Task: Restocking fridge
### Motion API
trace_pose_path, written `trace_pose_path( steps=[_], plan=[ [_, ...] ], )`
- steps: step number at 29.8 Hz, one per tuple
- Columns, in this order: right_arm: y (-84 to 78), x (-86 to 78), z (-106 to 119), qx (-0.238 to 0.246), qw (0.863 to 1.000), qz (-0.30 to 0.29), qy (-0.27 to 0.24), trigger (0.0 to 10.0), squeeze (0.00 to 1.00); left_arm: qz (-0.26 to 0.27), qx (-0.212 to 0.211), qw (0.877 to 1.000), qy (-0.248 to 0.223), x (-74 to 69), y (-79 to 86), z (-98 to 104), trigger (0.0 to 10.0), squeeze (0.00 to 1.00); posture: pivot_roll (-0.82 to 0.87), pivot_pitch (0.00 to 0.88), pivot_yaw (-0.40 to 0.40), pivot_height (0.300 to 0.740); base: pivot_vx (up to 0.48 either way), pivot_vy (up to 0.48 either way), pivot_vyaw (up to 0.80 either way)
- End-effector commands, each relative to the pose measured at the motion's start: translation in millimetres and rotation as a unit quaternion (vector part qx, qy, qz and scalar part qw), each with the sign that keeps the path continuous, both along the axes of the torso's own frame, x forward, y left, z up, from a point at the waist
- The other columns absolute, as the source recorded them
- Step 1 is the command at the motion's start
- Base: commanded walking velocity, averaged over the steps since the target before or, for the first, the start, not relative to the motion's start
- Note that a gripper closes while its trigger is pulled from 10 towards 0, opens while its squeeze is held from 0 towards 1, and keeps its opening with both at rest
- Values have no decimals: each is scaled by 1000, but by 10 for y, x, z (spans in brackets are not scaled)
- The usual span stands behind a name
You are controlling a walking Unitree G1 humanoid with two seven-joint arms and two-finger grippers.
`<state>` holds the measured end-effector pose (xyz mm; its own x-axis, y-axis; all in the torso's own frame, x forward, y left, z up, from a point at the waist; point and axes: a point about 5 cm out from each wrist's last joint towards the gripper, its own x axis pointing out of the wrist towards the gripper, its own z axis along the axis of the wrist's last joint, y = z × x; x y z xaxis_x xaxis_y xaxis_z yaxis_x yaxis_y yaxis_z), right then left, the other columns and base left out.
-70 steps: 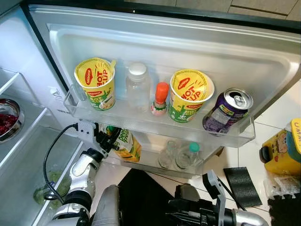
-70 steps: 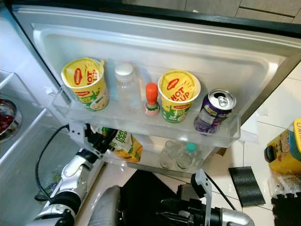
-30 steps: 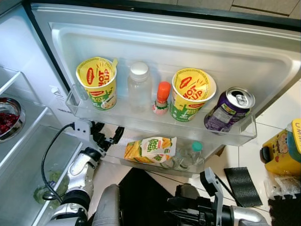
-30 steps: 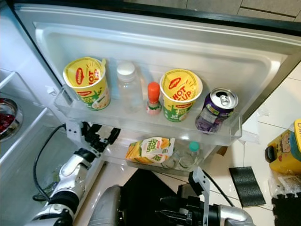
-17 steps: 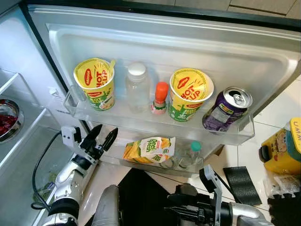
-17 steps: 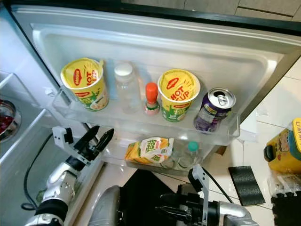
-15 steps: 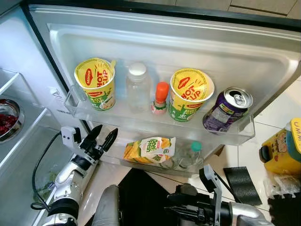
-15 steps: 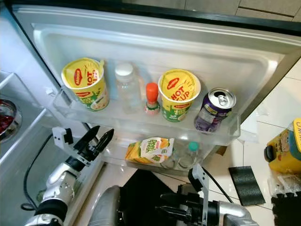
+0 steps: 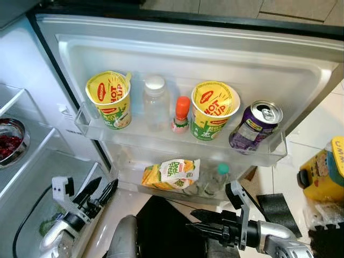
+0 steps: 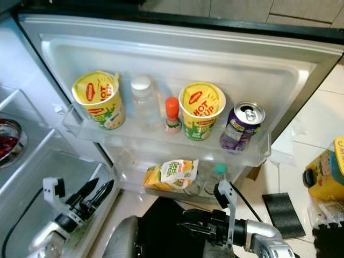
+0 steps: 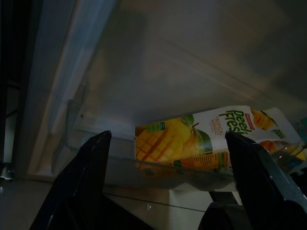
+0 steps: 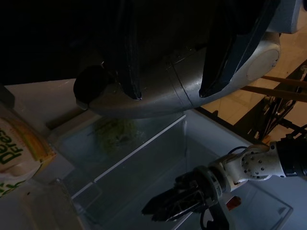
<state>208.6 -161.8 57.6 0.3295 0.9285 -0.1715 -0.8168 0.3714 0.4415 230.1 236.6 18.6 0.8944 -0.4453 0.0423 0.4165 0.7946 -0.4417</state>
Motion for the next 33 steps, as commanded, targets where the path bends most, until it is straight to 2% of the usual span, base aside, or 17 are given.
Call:
trace_pose_path(
  steps=[1,3,5,8,11,19,22,23,27,28,33],
  plan=[
    [13,-11,-37,0,1000,-2,3,10000,0,6,2,1000,30,-118,73,-101,10000,0,-103,165,7,608,0,0,0],
    [13,-11,-37,0,1000,-2,3,10000,0,6,2,1000,30,-118,73,-101,10000,0,-103,165,7,608,0,0,0],
    [40,31,-34,1,1000,-2,-1,10000,0,14,3,998,60,-192,57,-213,10000,0,-103,151,6,608,0,0,0],
    [51,51,-33,2,1000,-2,-3,10000,0,17,3,997,72,-220,49,-254,10000,0,-104,150,6,608,0,0,0],
    [107,118,-19,4,1000,-3,-12,10000,0,39,11,992,123,-329,14,-421,10000,0,-101,131,5,608,0,0,0],
    [178,171,-28,2,1000,0,-19,10000,0,61,38,978,198,-496,-40,-632,10000,0,-96,109,1,608,0,0,0],
    [224,224,-25,1,1000,2,-25,10000,0,81,54,958,270,-681,-96,-816,10000,0,-92,84,-4,608,0,0,0],
    [224,224,-25,1,1000,2,-25,10000,0,81,54,958,270,-681,-96,-816,10000,0,-92,84,-4,608,0,0,0],
    [239,251,1,19,999,10,-26,10000,0,102,57,940,320,-838,-134,-940,10000,0,-90,68,-9,608,0,0,0],
    [240,263,1,22,999,11,-27,10000,0,111,60,931,342,-908,-150,-990,10000,0,-89,62,-10,618,0,0,0],
    [261,271,-17,21,999,19,-24,10000,0,135,61,912,383,-1072,-168,-1081,10000,0,-86,47,-13,647,0,0,0]
  ],
)
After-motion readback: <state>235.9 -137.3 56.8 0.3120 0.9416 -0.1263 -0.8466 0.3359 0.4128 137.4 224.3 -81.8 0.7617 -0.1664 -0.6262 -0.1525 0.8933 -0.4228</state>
